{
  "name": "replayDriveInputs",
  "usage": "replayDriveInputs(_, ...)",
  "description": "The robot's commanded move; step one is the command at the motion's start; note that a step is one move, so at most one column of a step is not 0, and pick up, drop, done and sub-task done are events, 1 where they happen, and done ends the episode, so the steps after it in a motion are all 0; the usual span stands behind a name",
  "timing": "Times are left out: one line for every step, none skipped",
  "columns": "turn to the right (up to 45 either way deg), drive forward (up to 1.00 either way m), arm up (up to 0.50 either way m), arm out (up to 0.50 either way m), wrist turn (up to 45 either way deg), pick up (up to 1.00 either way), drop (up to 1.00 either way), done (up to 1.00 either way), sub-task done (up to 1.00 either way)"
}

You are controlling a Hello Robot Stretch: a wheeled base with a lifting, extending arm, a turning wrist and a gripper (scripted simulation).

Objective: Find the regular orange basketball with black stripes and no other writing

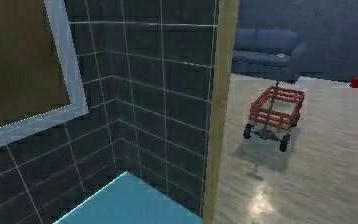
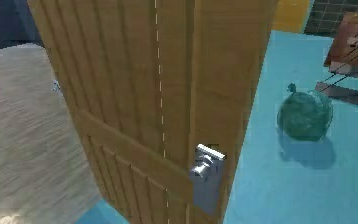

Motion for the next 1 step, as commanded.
replayDriveInputs(39.0, 0.00, 0.00, 0.00, 0.0, 0.00, 0.00, 0.00, 0.00)
